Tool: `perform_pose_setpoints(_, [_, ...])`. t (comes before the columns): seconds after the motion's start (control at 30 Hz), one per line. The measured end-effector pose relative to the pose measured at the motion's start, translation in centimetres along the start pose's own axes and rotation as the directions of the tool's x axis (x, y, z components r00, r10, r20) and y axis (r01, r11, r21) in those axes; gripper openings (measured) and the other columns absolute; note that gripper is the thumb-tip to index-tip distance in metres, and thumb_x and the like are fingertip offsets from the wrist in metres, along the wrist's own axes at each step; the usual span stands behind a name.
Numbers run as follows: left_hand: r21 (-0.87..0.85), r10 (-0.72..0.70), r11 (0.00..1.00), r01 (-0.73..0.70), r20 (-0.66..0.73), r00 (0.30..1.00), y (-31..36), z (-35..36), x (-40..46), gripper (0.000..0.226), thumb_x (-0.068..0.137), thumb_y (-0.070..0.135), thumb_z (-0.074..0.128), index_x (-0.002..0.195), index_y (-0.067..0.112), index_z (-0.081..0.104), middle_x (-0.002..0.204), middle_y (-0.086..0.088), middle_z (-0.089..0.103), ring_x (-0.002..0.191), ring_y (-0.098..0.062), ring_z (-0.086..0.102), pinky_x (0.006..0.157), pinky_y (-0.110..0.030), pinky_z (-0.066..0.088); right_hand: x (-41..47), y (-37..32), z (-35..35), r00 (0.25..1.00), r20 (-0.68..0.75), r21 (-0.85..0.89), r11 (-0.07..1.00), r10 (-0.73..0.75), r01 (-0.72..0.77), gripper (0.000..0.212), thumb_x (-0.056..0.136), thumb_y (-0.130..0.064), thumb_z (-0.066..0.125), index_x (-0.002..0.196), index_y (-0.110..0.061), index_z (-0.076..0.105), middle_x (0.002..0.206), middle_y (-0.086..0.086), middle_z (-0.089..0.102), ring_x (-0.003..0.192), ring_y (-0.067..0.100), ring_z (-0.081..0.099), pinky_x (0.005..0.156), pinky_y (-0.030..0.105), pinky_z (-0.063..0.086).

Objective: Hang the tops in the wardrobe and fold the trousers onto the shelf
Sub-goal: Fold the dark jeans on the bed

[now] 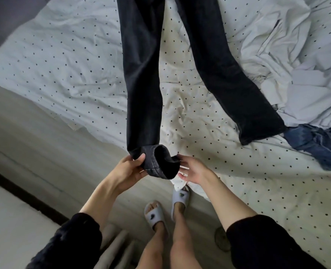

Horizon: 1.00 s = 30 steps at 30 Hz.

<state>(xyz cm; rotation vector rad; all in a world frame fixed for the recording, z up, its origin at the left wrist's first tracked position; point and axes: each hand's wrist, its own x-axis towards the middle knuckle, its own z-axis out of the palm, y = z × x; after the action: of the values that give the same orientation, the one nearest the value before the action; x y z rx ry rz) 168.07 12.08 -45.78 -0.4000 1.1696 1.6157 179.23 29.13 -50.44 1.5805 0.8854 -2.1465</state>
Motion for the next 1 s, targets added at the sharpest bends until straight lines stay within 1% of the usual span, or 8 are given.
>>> perform_pose_setpoints(0.2, [0.244, -0.014, 0.968, 0.054, -0.164, 0.986, -0.1, -2.3, -0.3, 0.021, 0.089, -0.009, 0.051, 0.108, -0.005, 0.057, 0.089, -0.012, 0.066, 0.075, -0.022, 0.066, 0.059, -0.027, 0.056, -2.1, -0.3, -1.0, 0.994, -0.059, -0.156, 0.984, -0.094, 0.084, 0.017, 0.087, -0.001, 0.051, 0.078, -0.012, 0.061, 0.08, 0.003, 0.062, 0.077, 0.013, 0.063, 0.064, 0.024, 0.037])
perform_pose_setpoints(0.33, [0.327, -0.025, 0.939, 0.111, -0.255, 0.967, -0.9, -2.3, 0.0, 0.03, 0.086, -0.016, 0.049, 0.113, -0.005, 0.055, 0.089, -0.013, 0.064, 0.078, -0.022, 0.061, 0.064, -0.027, 0.052, -3.3, 0.9, -2.4, 0.986, -0.108, -0.113, 0.987, -0.126, 0.114, 0.02, 0.084, 0.002, 0.046, 0.073, -0.012, 0.055, 0.082, 0.005, 0.059, 0.08, 0.016, 0.064, 0.067, 0.028, 0.037])
perform_pose_setpoints(0.5, [0.344, -0.084, 0.923, 0.175, -0.263, 0.961, -1.7, -0.3, 0.5, 0.038, 0.082, -0.024, 0.042, 0.115, -0.011, 0.053, 0.088, -0.015, 0.06, 0.077, -0.025, 0.057, 0.064, -0.03, 0.05, -4.2, 1.9, -3.9, 0.983, -0.129, -0.11, 0.987, -0.128, 0.114, 0.01, 0.08, -0.003, 0.042, 0.077, -0.011, 0.047, 0.087, 0.006, 0.06, 0.085, 0.02, 0.065, 0.07, 0.033, 0.036])
perform_pose_setpoints(0.6, [0.35, -0.112, 0.917, 0.189, -0.23, 0.967, -1.7, 0.8, 0.3, 0.048, 0.078, -0.027, 0.036, 0.12, -0.008, 0.05, 0.091, -0.015, 0.059, 0.077, -0.026, 0.056, 0.055, -0.027, 0.052, -4.7, 0.6, -3.7, 0.985, -0.085, -0.214, 0.968, -0.153, 0.132, 0.009, 0.087, -0.02, 0.055, 0.081, -0.015, 0.058, 0.085, 0.001, 0.063, 0.088, 0.02, 0.064, 0.074, 0.034, 0.037])
perform_pose_setpoints(0.7, [0.323, -0.14, 0.928, 0.186, -0.16, 0.977, -1.5, 1.4, -0.2, 0.053, 0.078, -0.028, 0.037, 0.123, -0.002, 0.049, 0.094, -0.015, 0.06, 0.079, -0.026, 0.057, 0.051, -0.023, 0.052, -4.3, -0.4, -2.7, 0.98, -0.07, -0.379, 0.914, -0.187, 0.147, 0.033, 0.081, -0.038, 0.07, 0.099, -0.01, 0.067, 0.093, 0.001, 0.071, 0.089, 0.016, 0.066, 0.075, 0.03, 0.041])
perform_pose_setpoints(0.8, [0.249, -0.153, 0.955, 0.163, -0.057, 0.987, -1.4, 1.5, -0.7, 0.05, 0.079, -0.027, 0.04, 0.119, 0.0, 0.052, 0.098, -0.016, 0.063, 0.084, -0.027, 0.061, 0.059, -0.026, 0.055, -3.6, -0.2, -1.4, 0.948, -0.095, -0.51, 0.833, -0.304, 0.216, 0.033, 0.083, -0.034, 0.069, 0.091, -0.003, 0.063, 0.103, 0.012, 0.07, 0.093, 0.022, 0.066, 0.073, 0.032, 0.043])
perform_pose_setpoints(0.87, [0.258, -0.165, 0.952, 0.166, -0.022, 0.986, -1.4, 1.2, -0.9, 0.041, 0.081, -0.023, 0.044, 0.112, 0.0, 0.057, 0.099, -0.016, 0.064, 0.086, -0.026, 0.061, 0.068, -0.028, 0.054, -3.4, 0.4, -0.8, 0.922, -0.102, -0.552, 0.792, -0.374, 0.261, 0.039, 0.088, -0.034, 0.063, 0.104, 0.001, 0.061, 0.11, 0.016, 0.065, 0.102, 0.028, 0.061, 0.079, 0.037, 0.045])
perform_pose_setpoints(1.0, [0.39, -0.191, 0.896, 0.215, -0.1, 0.976, -1.5, 0.9, -1.0, 0.023, 0.086, -0.013, 0.051, 0.096, 0.006, 0.06, 0.086, -0.009, 0.061, 0.077, -0.017, 0.054, 0.067, -0.025, 0.042, -3.4, 1.6, -0.7, 0.975, 0.045, -0.517, 0.831, -0.216, 0.208, 0.043, 0.09, -0.047, 0.054, 0.119, -0.015, 0.06, 0.122, -0.002, 0.058, 0.116, 0.016, 0.05, 0.089, 0.033, 0.041])
